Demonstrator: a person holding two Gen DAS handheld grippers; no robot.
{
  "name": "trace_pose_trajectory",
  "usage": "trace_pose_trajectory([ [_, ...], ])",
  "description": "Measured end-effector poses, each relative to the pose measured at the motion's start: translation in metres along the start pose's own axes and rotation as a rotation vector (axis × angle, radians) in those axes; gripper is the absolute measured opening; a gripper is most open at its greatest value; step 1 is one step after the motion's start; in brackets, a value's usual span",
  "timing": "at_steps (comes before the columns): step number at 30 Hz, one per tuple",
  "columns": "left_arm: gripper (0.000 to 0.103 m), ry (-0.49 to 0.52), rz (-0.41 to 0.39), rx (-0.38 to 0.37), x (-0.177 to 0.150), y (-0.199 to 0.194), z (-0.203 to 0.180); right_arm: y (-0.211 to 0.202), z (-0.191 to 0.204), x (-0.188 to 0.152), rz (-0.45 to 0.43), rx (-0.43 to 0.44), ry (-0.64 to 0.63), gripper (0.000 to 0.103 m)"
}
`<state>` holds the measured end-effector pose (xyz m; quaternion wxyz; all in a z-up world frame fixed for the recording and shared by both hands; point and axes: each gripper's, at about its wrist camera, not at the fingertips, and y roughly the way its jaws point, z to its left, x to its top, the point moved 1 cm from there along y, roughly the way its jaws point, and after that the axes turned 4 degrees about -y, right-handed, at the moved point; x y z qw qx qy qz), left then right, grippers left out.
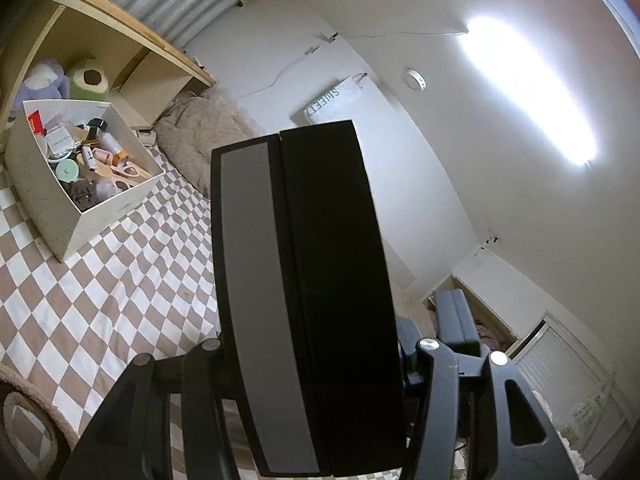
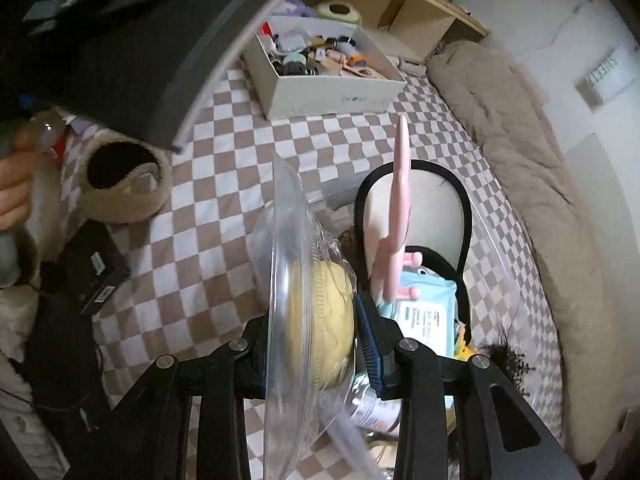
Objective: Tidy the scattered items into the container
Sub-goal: 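Lower the bun into the clear box and open the right gripper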
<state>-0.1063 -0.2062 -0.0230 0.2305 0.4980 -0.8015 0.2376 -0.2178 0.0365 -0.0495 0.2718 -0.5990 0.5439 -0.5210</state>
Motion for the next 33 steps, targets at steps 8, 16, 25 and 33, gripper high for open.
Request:
trace_pose_trajectory([
  [8, 0.052, -0.036, -0.002, 0.007, 0.004, 0.002, 0.014, 0.033, -0.011, 0.018, 0.050, 0.102, 0.011, 0.035],
  [16, 0.053, -0.032, 0.005, 0.016, 0.002, 0.004, 0.015, 0.049, -0.008, 0.026, 0.053, 0.047, -0.022, 0.035],
  [25, 0.053, -0.025, 0.016, 0.010, -0.001, 0.005, 0.011, 0.046, 0.005, 0.023, 0.081, -0.029, -0.050, 0.042],
  [33, 0.053, -0.012, 0.022, 0.008, -0.003, 0.006, 0.008, 0.022, 0.005, 0.020, 0.042, -0.018, -0.013, 0.085],
])
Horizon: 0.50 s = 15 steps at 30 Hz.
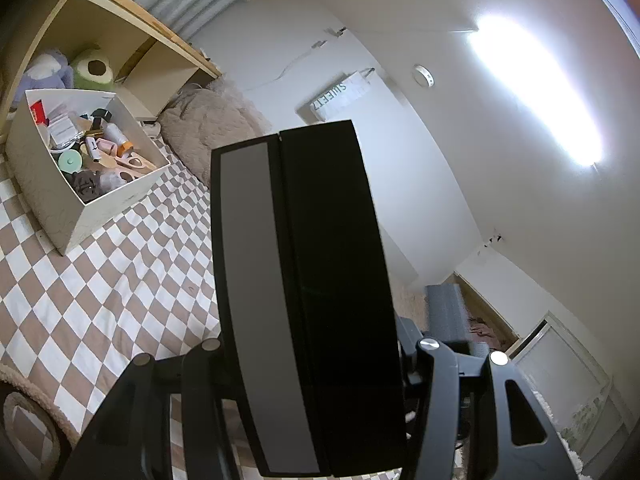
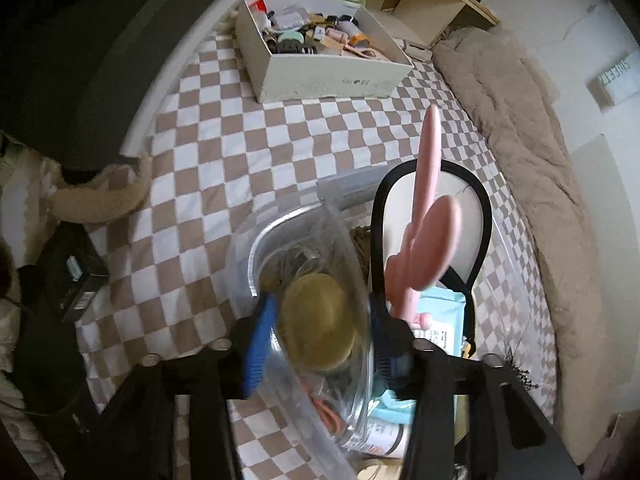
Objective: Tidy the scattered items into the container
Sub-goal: 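Lower the bun into the clear box and open the right gripper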
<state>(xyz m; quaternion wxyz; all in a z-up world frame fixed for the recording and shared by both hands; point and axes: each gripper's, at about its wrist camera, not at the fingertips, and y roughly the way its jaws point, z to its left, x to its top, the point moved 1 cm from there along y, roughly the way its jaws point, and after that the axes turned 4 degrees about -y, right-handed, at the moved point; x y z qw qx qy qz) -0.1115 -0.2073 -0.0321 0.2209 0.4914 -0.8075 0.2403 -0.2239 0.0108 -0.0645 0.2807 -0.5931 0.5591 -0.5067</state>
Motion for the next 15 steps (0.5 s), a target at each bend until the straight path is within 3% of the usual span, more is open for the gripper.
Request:
trace_pose_trajectory([
  [6, 0.053, 0.014, 0.020, -0.019, -0.004, 0.005, -0.005, -0.036, 0.001, -0.012, -0.115, -0.015, 0.042, 0.088],
  [8, 0.053, 0.024, 0.029, -0.030, -0.007, 0.007, -0.009, -0.049, -0.005, -0.022, -0.180, -0.064, 0.097, 0.091],
  [10, 0.053, 0.036, 0.038, -0.045, -0.011, 0.010, -0.015, -0.060, -0.008, -0.034, -0.233, -0.113, 0.147, 0.102],
  [15, 0.053, 0.057, 0.080, -0.096, -0.023, 0.021, -0.030, -0.075, -0.011, -0.078, -0.316, -0.194, 0.329, 0.103],
])
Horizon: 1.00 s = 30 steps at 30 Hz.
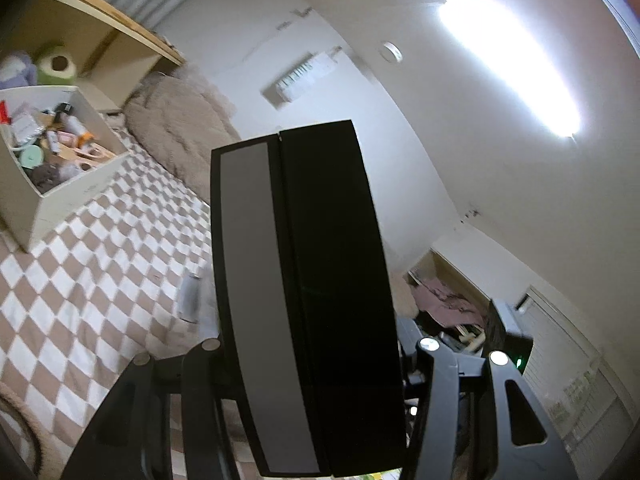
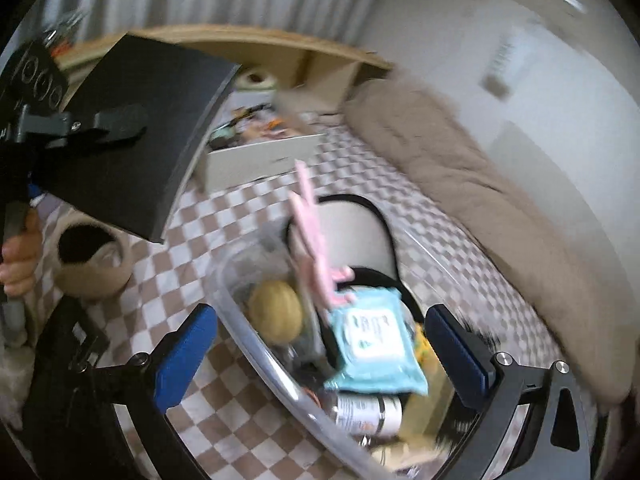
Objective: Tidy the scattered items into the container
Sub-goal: 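Lower the bun into the clear box and open the right gripper, then lower the CHANEL box into the clear box and open the left gripper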
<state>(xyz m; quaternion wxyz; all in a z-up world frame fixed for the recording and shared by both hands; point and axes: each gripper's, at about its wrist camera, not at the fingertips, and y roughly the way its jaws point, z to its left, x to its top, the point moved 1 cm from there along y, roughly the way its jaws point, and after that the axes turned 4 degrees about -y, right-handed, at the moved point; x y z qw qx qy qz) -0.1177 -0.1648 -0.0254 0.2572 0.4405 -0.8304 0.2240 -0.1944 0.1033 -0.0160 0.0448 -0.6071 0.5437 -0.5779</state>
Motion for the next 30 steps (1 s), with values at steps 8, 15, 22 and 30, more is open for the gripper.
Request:
trace_pose_trajectory([
  [8, 0.053, 0.064, 0.087, -0.045, -0.015, 0.043, -0.051, -0.014, -0.011, -0.082, -0.032, -0.058, 0.294, 0.103],
  [15, 0.053, 0.126, 0.164, -0.062, -0.020, 0.088, -0.100, -0.021, -0.019, -0.133, -0.092, -0.021, 0.493, 0.103],
  [22, 0.052, 0.145, 0.267, 0.039, -0.020, 0.152, -0.115, -0.022, -0.025, -0.161, -0.099, -0.004, 0.535, 0.103],
  [30, 0.052, 0.352, 0.335, 0.381, -0.027, 0.215, -0.107, -0.033, -0.038, -0.190, -0.119, 0.004, 0.603, 0.103],
])
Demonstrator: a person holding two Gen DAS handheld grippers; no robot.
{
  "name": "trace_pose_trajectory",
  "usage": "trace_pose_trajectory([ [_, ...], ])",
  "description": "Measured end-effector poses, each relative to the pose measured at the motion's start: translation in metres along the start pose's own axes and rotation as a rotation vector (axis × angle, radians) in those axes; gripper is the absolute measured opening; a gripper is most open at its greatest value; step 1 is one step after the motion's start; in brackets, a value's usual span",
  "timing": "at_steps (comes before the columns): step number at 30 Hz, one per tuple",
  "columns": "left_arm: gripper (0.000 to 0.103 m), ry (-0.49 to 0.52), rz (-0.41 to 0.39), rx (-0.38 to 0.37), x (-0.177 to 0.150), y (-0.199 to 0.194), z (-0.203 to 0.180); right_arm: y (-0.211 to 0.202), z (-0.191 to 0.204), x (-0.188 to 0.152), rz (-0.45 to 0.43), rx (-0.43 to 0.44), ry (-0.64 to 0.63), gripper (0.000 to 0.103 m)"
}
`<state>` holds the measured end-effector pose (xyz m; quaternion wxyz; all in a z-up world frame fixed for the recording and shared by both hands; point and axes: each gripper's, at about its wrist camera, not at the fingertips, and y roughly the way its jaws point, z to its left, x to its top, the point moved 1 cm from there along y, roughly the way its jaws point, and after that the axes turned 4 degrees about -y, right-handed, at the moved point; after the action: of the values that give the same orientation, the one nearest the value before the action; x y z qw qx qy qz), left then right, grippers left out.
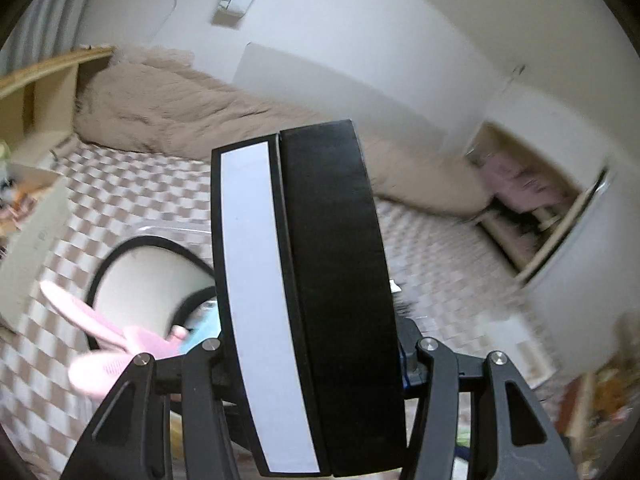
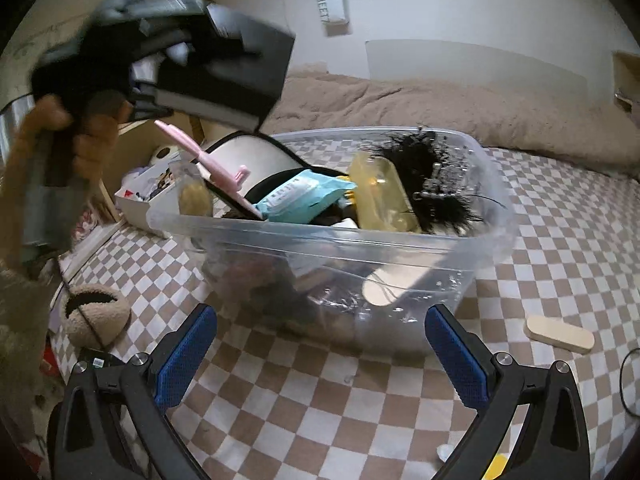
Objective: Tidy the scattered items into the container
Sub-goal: 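Lower the CHANEL box into the clear box and open the left gripper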
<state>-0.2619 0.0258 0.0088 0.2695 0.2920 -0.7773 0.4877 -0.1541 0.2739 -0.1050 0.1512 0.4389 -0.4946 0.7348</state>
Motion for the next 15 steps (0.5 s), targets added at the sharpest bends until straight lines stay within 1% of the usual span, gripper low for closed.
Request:
trace_pose_trajectory([
  [1, 0.052, 0.021, 0.006, 0.046, -0.002, 0.005, -0.001, -0.004, -0.004, -0.001, -0.012, 0.006, 0.015, 0.103],
  [2, 0.052, 0.053, 0.013, 0.111, -0.003, 0.012, -0.003, -0.005, -0.007, -0.001, -0.019, 0.011, 0.025, 0.103],
  [3, 0.052, 0.073, 0.016, 0.148, -0.007, 0.013, -0.006, -0.007, -0.011, -0.002, -0.025, 0.019, 0.042, 0.103],
  [4, 0.052, 0.102, 0.023, 0.200, -0.008, 0.020, -0.008, -0.009, -0.015, -0.004, -0.027, 0.021, 0.052, 0.103],
  [9, 0.052, 0.200, 0.069, 0.388, -0.017, 0.053, -0.014, -0.015, -0.028, -0.007, -0.037, 0.013, 0.091, 0.103],
  [11, 0.053, 0.250, 0.082, 0.491, -0.022, 0.067, -0.015, -0.020, -0.033, -0.008, -0.051, 0.026, 0.111, 0.103],
  [13, 0.053, 0.278, 0.106, 0.560, -0.031, 0.081, -0.016, -0.023, -0.036, -0.008, -0.059, 0.030, 0.117, 0.103],
  [15, 0.053, 0.303, 0.124, 0.602, -0.040, 0.086, -0.019, -0.026, -0.038, -0.009, -0.064, 0.030, 0.121, 0.103],
])
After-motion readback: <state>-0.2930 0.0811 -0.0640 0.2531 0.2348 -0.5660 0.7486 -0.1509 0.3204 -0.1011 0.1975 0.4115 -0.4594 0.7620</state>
